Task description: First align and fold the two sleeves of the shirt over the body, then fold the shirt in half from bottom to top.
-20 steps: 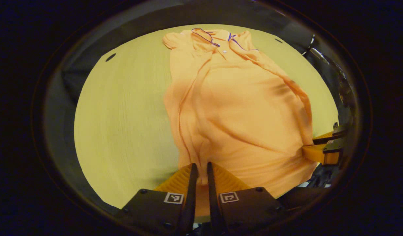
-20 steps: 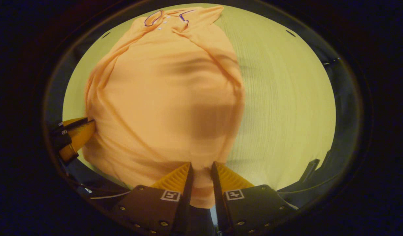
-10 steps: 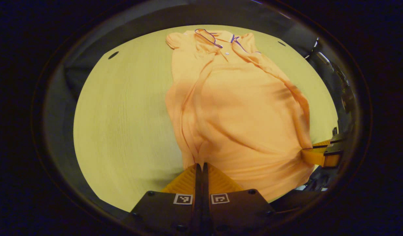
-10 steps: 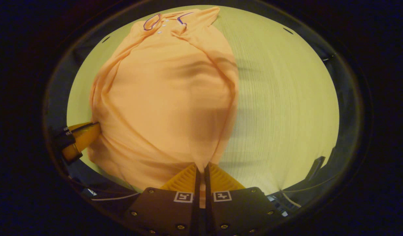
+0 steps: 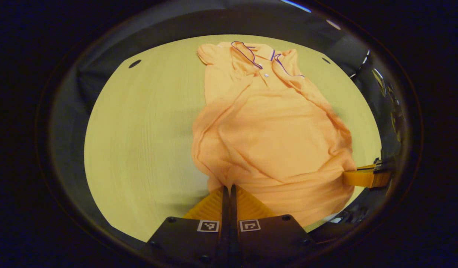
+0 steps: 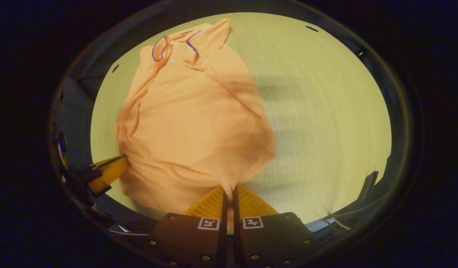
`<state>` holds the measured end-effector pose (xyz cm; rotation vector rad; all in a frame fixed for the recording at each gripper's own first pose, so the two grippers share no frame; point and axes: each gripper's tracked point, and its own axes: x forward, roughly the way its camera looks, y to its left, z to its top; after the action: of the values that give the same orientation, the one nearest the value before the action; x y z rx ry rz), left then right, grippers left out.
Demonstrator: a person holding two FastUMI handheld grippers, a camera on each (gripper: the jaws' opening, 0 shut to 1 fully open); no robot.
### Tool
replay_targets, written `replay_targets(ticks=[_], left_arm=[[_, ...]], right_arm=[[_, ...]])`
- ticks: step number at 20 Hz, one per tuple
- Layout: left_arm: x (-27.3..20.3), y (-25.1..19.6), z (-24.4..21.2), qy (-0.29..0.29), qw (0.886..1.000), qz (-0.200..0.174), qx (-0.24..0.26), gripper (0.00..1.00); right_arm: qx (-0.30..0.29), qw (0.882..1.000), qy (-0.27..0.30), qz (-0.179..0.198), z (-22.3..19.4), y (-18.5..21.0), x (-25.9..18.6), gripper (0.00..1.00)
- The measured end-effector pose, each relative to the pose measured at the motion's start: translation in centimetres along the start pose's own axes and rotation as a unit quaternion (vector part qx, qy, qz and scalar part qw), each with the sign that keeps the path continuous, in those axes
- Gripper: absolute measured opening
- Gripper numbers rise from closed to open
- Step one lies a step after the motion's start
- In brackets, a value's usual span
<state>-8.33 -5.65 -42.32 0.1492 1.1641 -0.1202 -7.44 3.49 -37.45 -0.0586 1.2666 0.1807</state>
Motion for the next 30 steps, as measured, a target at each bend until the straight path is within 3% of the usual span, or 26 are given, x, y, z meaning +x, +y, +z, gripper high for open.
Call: replay_targets(ticks=[8,18,30], left_arm=[[0.1,0.8,11.5,-0.065,0.998,0.01,0.0,0.06],[0.4,1.6,27.9,-0.161,0.986,0.027,0.022,0.06],[5.8,4.5,38.5,-0.207,0.976,0.052,0.033,0.05]], right_arm=[[-0.013,0.997,-0.076,0.01,11.4,1.1,-2.5,0.08],[0.007,0.984,-0.176,0.027,27.7,2.8,-5.1,0.08],[0.01,0.972,-0.235,0.019,41.4,4.2,-3.3,0.08]])
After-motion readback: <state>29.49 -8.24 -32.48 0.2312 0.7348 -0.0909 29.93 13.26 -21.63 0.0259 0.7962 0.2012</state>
